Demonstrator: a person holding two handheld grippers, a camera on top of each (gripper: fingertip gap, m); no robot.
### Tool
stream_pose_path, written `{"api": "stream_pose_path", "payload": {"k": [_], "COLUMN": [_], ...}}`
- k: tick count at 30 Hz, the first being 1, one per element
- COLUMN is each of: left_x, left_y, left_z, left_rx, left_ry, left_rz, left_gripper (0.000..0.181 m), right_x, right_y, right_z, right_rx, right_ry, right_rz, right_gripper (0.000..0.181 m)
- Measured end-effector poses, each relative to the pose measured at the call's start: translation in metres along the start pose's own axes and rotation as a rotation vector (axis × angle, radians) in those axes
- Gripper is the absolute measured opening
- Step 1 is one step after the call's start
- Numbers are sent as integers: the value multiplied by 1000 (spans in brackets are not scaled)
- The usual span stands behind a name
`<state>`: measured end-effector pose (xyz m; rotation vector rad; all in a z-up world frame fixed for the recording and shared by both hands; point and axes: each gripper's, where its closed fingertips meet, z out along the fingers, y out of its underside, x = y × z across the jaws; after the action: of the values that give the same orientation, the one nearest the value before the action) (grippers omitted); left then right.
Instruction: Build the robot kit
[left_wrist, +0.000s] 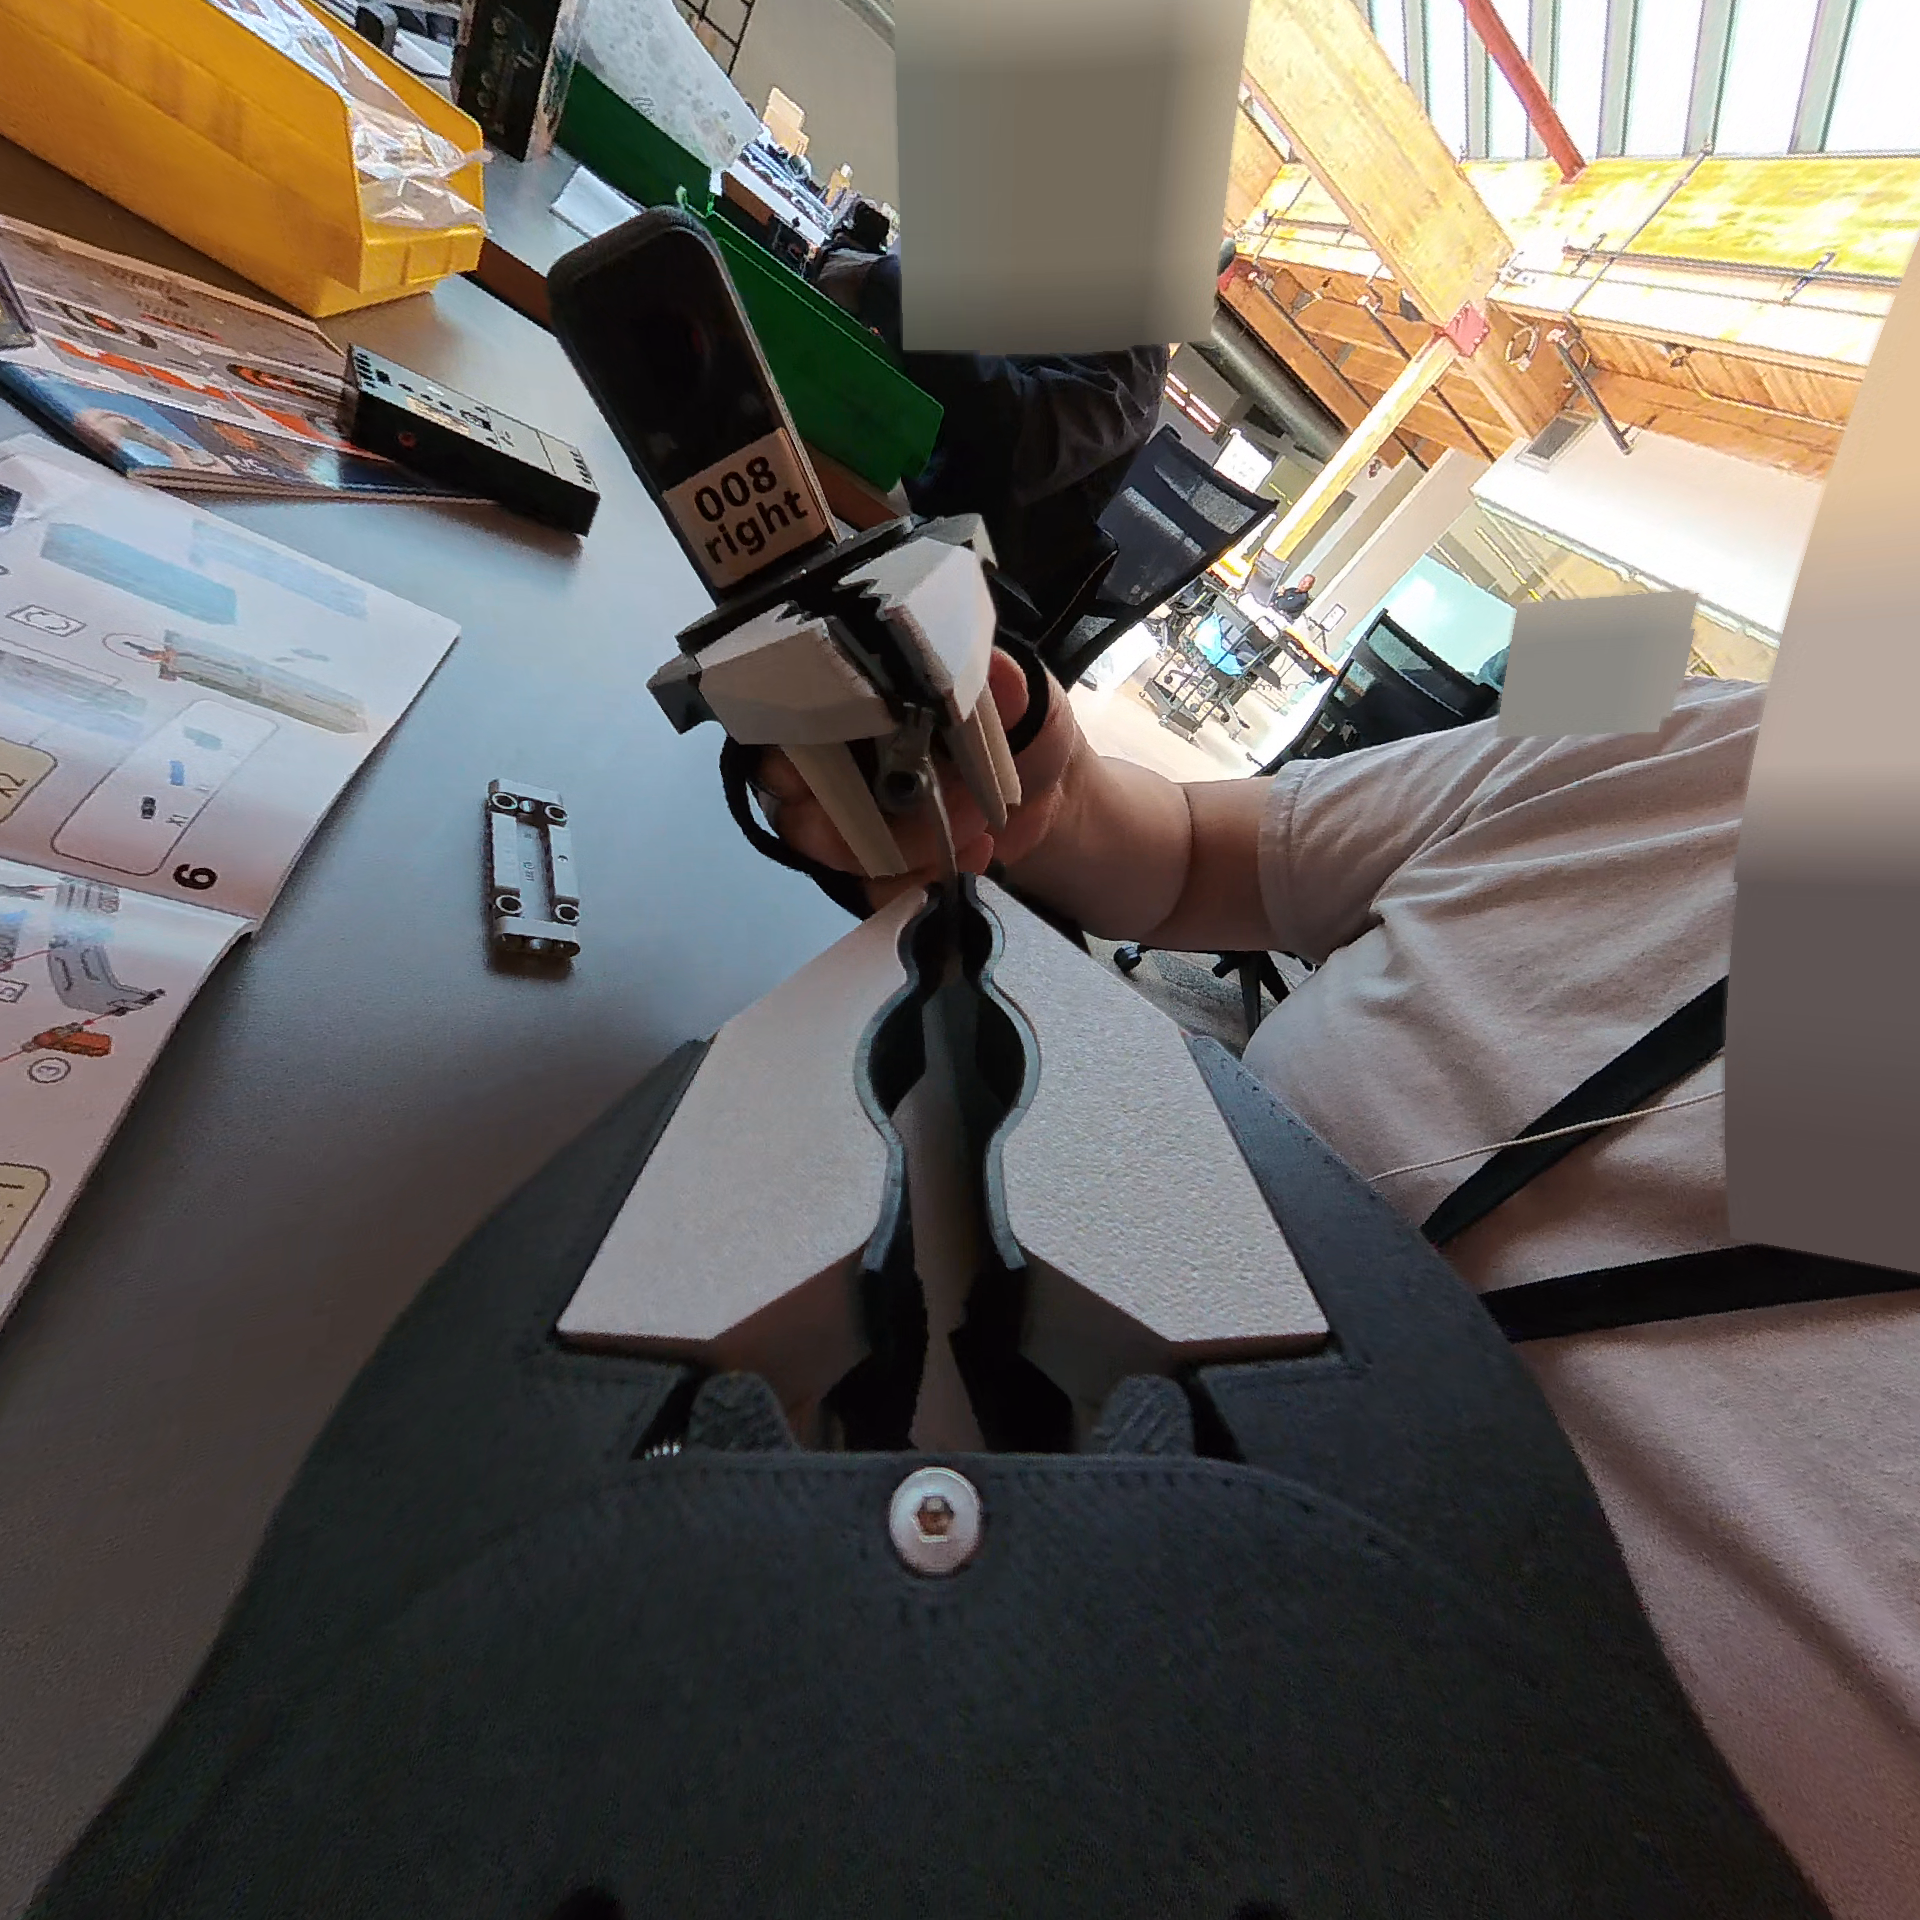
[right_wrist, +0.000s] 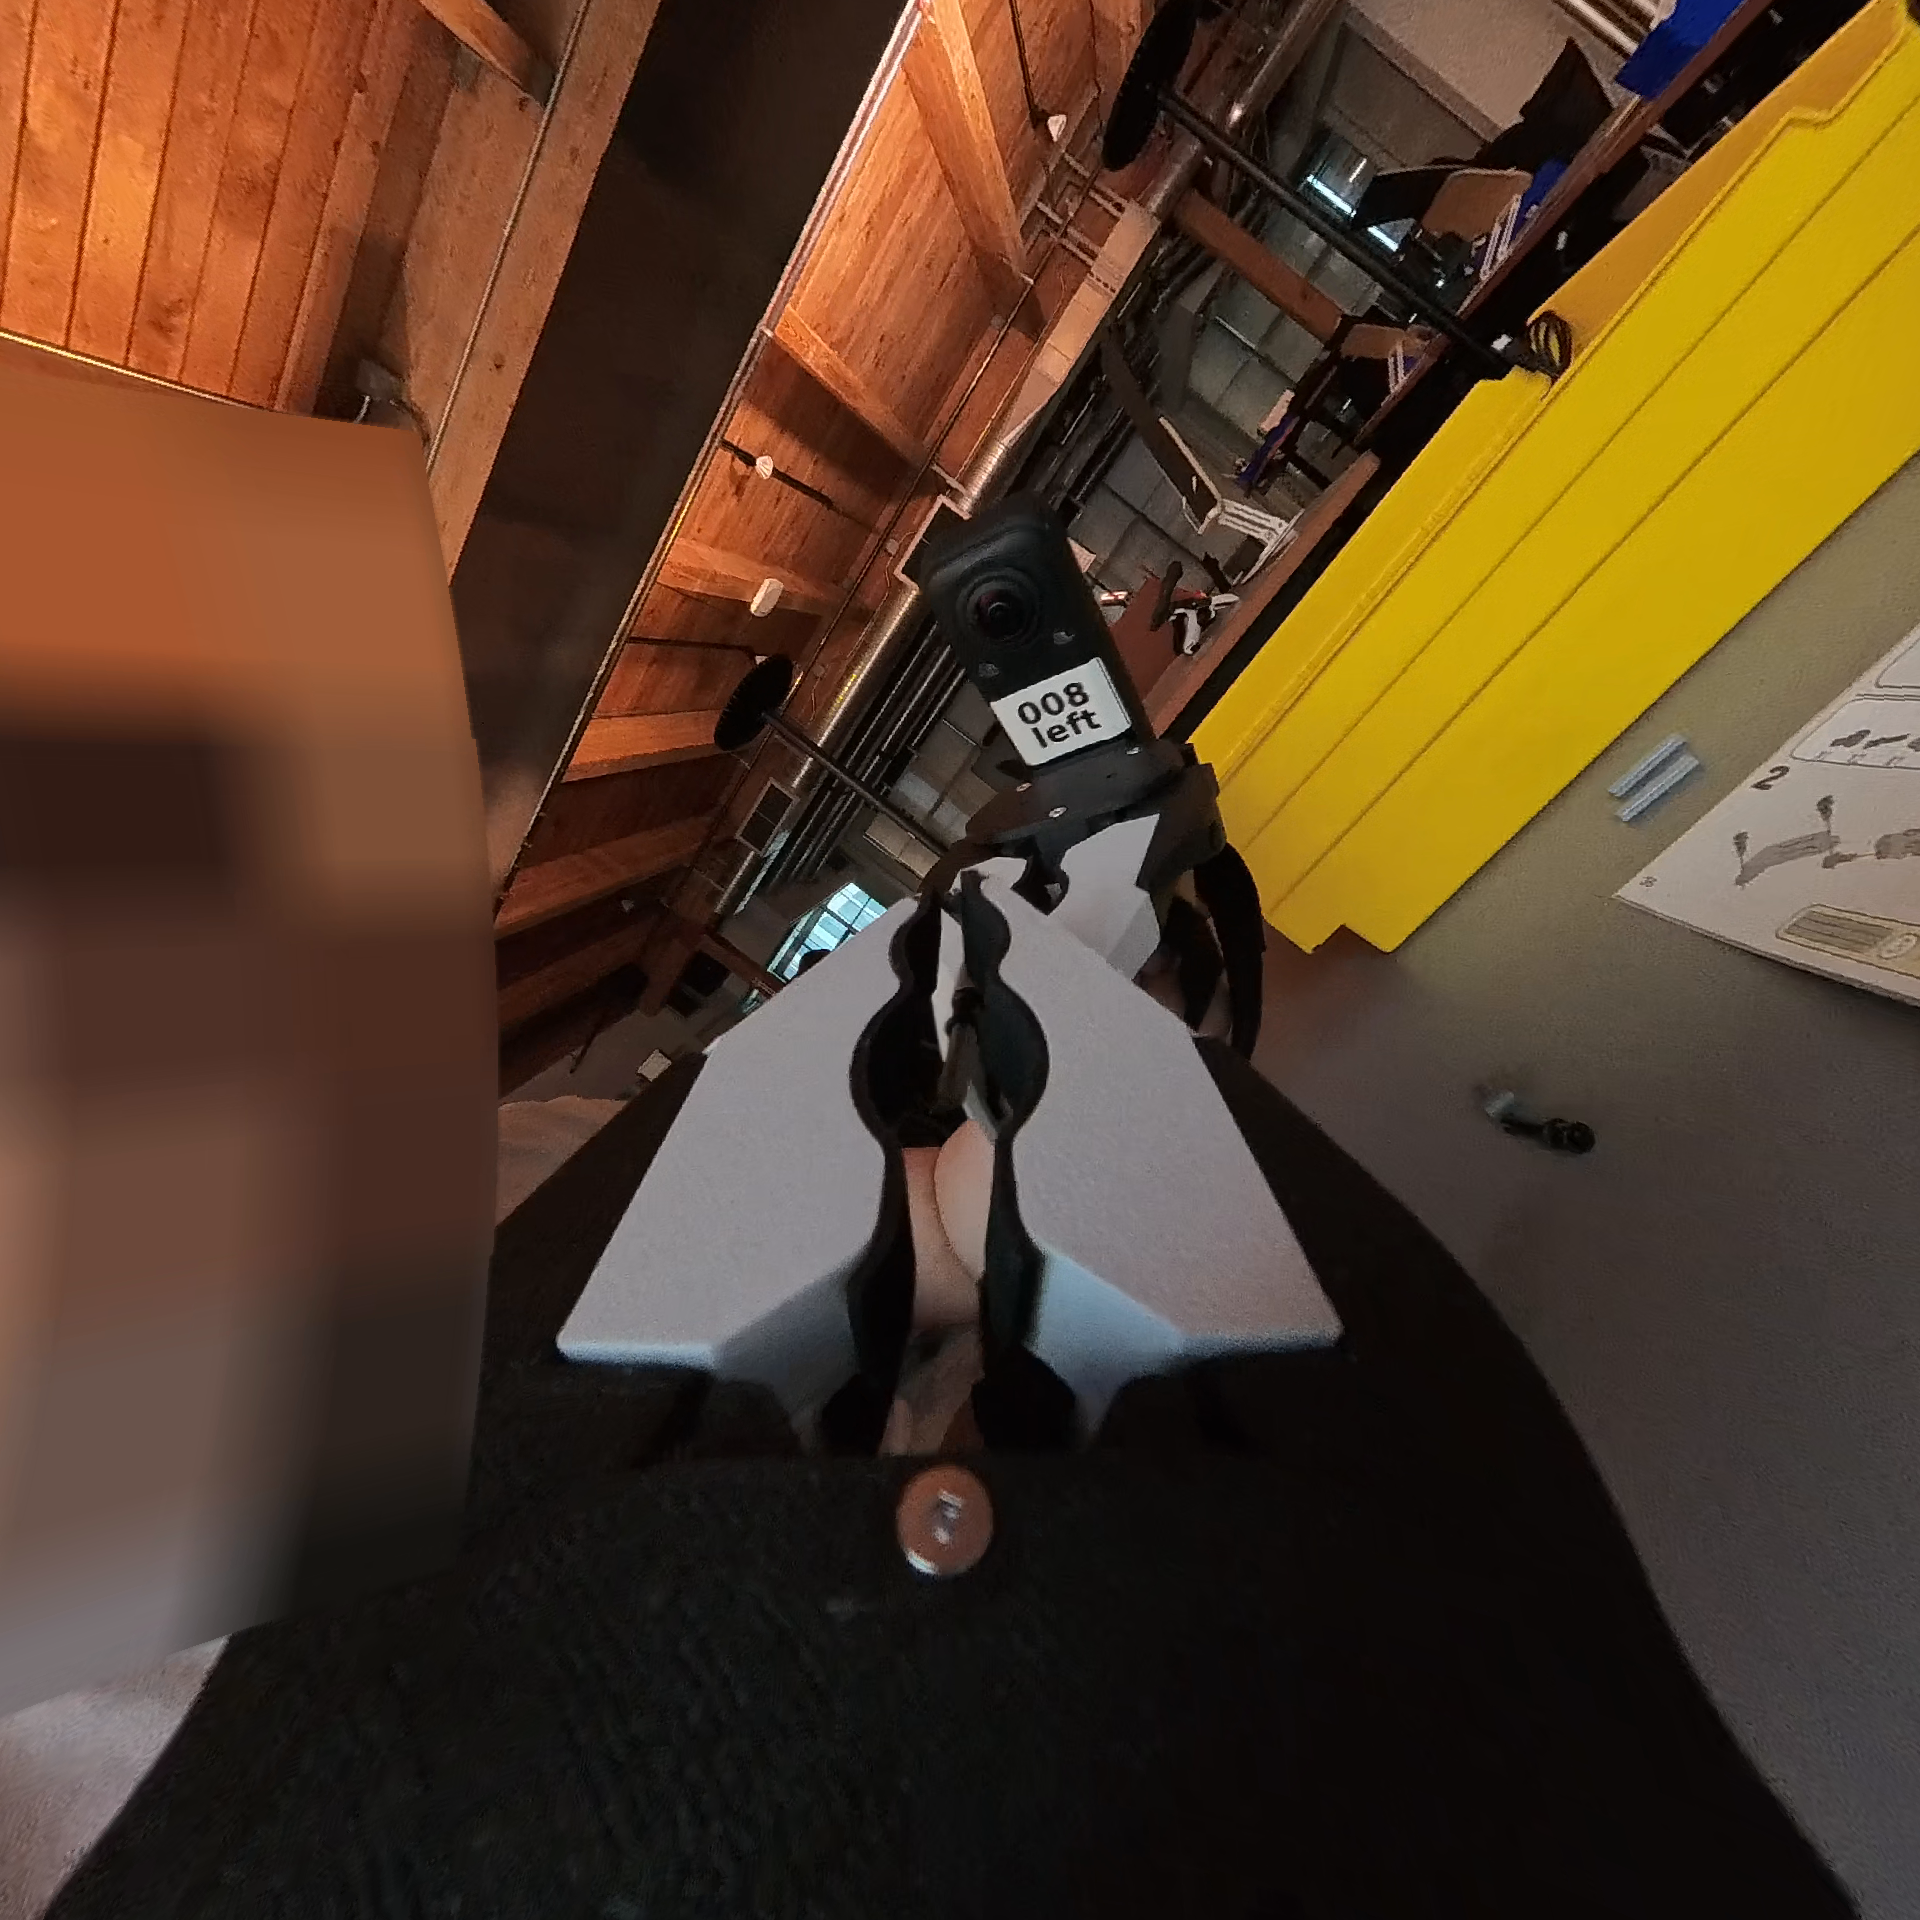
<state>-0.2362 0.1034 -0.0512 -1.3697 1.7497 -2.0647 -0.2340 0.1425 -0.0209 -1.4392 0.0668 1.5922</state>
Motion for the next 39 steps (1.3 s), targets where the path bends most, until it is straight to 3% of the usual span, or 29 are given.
{"api": "stream_pose_path", "payload": {"k": [5,9,13,16,19,23,27,33,39], "left_x": [-1,-9,-13,-14,-14,-21,-16,1,11], "left_y": [0,17,23,17,29,54,67,75,72], "left_z": [-6,-11,-21,-29,-37,-34,-29,-26,-22], "left_rx": [-12,-126,-186,-175,-263,-385,-452,-509,-500], "left_ry": [-1,-38,-84,-137,-176,-208,-161,-71,-21], "left_rz": [-7,-42,-65,-54,-54,-138,-155,-109,-72], "left_gripper": [0,0,0,0,0,0,0,0,2], "right_x": [2,4,50,69,73,48,57,30,26], "right_y": [3,3,28,21,19,30,61,84,96], "right_z": [-12,-23,-53,-55,-48,-31,-29,-8,-6], "right_rx": [-89,-165,-442,-467,-479,-502,-623,-614,-695], "right_ry": [-1,11,314,428,458,306,270,29,20], "right_rz": [2,-32,-192,-360,-502,-597,-459,-159,-211], "right_gripper": [0,0,0,0,1,23,28,21,5]}}
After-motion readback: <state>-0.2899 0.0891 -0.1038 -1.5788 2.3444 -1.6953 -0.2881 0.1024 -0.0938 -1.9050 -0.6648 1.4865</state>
